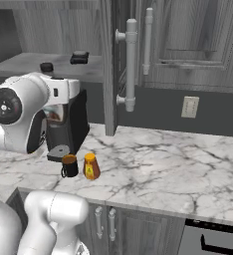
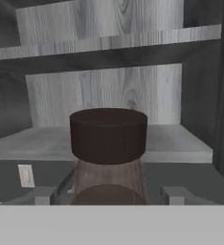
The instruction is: Pick the syrup bottle and honey bottle from the cabinet and place them next to the mug.
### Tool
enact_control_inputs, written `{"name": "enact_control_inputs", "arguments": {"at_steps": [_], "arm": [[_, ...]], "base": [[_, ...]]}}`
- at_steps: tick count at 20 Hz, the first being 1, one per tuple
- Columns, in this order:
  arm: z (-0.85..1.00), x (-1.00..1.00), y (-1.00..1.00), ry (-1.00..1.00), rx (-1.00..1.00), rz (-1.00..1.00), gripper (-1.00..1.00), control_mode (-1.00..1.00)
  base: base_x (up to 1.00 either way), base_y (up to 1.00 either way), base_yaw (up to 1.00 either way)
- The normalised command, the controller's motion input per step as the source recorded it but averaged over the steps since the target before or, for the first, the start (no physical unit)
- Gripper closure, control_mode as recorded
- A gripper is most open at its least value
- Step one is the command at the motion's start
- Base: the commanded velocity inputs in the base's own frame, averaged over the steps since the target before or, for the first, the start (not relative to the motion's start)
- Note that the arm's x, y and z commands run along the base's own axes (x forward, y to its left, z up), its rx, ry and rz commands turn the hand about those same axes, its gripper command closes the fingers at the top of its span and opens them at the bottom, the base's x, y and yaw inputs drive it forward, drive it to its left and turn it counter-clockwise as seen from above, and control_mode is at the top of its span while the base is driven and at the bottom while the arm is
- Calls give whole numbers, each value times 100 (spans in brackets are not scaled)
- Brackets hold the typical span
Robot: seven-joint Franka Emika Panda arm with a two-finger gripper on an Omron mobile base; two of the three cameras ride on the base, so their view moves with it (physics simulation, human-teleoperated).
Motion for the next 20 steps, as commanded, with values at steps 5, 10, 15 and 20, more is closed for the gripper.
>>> {"name": "enact_control_inputs", "arguments": {"at_steps": [5, 10, 15, 20], "arm": [[-42, -20, -27, 0, 0, -6, 100, -100], [-35, -18, -19, 0, 0, -3, 100, -100], [-20, -12, -14, 0, 0, 0, 100, -100], [-19, -5, -17, 8, -1, 0, 100, -100]], "base": [[0, 0, 0], [0, 0, 0], [0, 0, 0], [0, 0, 0]]}}
